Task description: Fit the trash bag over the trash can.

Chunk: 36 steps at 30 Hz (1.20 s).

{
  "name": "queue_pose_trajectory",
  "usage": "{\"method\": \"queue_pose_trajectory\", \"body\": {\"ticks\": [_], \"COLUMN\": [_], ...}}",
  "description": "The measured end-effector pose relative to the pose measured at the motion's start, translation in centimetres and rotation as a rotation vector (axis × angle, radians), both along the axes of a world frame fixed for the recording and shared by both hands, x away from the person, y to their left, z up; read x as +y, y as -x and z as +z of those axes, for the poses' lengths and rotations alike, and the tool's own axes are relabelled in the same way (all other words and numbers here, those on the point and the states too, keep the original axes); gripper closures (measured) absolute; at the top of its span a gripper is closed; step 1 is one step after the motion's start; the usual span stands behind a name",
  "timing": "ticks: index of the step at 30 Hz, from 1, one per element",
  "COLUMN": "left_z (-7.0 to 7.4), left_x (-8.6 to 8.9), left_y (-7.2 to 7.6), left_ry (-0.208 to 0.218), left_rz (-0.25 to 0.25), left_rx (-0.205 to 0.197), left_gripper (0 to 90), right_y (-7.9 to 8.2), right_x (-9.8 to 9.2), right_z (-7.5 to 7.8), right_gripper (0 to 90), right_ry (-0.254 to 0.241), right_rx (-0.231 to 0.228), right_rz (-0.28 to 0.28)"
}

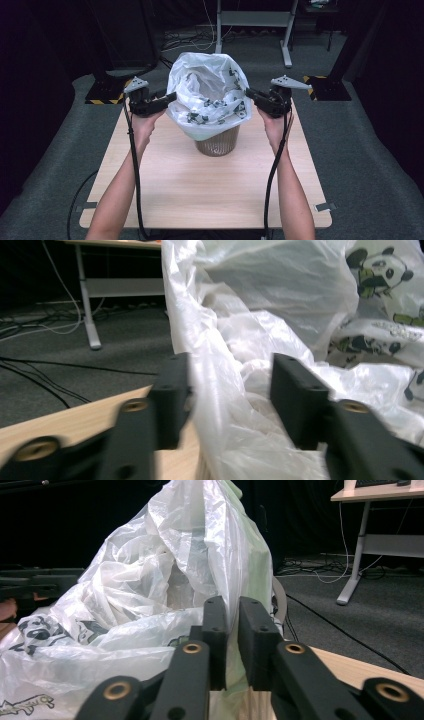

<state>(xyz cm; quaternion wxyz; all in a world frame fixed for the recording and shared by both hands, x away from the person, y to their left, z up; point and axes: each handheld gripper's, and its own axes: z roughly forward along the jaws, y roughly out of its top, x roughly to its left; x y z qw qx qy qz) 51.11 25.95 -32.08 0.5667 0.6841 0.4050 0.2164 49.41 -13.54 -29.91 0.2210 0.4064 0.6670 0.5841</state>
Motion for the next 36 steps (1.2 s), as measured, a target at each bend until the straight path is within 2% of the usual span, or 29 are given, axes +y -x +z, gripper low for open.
{"method": "queue_pose_trajectory", "body": {"ticks": [3, 6, 10, 13, 14, 15, 16, 18, 20, 22, 23, 26, 27, 31, 36], "left_z": [-0.5, -0.9, -1.2, -1.4, -1.4, -1.4, -1.4, -1.3, -1.2, -1.0, -0.9, -0.8, -0.8, -0.6, -0.6], "left_x": [-0.3, -0.7, -0.8, -0.7, -0.6, -0.5, -0.4, -0.1, 0.3, 0.7, 0.8, 1.0, 1.0, 1.0, 1.2], "left_y": [-0.3, -1.0, -2.8, -4.2, -4.5, -4.7, -4.7, -4.2, -3.6, -2.9, -2.5, -1.4, -1.1, -0.2, 0.5], "left_ry": [-0.024, -0.048, -0.048, -0.022, -0.014, -0.005, 0.007, 0.026, 0.035, 0.047, 0.056, 0.069, 0.071, 0.063, 0.07], "left_rz": [-0.021, -0.019, 0.001, 0.024, 0.035, 0.038, 0.043, 0.041, 0.049, 0.053, 0.052, 0.043, 0.038, 0.027, 0.009], "left_rx": [0.008, 0.006, 0.017, 0.028, 0.037, 0.042, 0.047, 0.045, 0.037, 0.026, 0.019, -0.003, -0.009, -0.027, -0.033], "left_gripper": [75.7, 87.5, 89.9, 89.8, 88.4, 84.0, 77.9, 67.8, 56.6, 50.6, 47.5, 42.2, 41.4, 37.1, 33.1], "right_y": [0.4, 1.3, 2.4, 3.2, 3.4, 3.7, 3.9, 4.3, 4.4, 4.2, 4.1, 3.4, 3.0, 2.1, 3.0], "right_x": [0.4, 0.8, 1.1, 1.6, 1.8, 2.0, 2.1, 1.8, 1.4, 1.0, 1.0, 1.3, 1.4, 1.7, 2.4], "right_z": [-0.1, -0.1, -0.3, -0.5, -0.6, -0.6, -0.5, 0.1, 1.0, 1.8, 1.9, 1.2, 0.7, -1.4, -1.5], "right_gripper": [87.5, 88.8, 89.2, 88.3, 83.5, 72.0, 64.1, 57.6, 49.6, 43.8, 41.9, 46.6, 51.8, 70.5, 83.0], "right_ry": [0.004, 0.02, 0.019, 0.019, 0.026, 0.031, 0.031, 0.012, 0.012, 0.022, 0.033, 0.088, 0.098, 0.047, 0.017], "right_rx": [-0.003, -0.015, -0.025, -0.021, -0.02, -0.02, -0.026, -0.059, -0.086, -0.092, -0.081, -0.058, -0.041, 0.014, -0.015], "right_rz": [0.002, 0.006, 0.026, 0.055, 0.067, 0.07, 0.06, 0.061, 0.035, 0.026, 0.021, 0.002, 0.002, 0.054, 0.068]}}
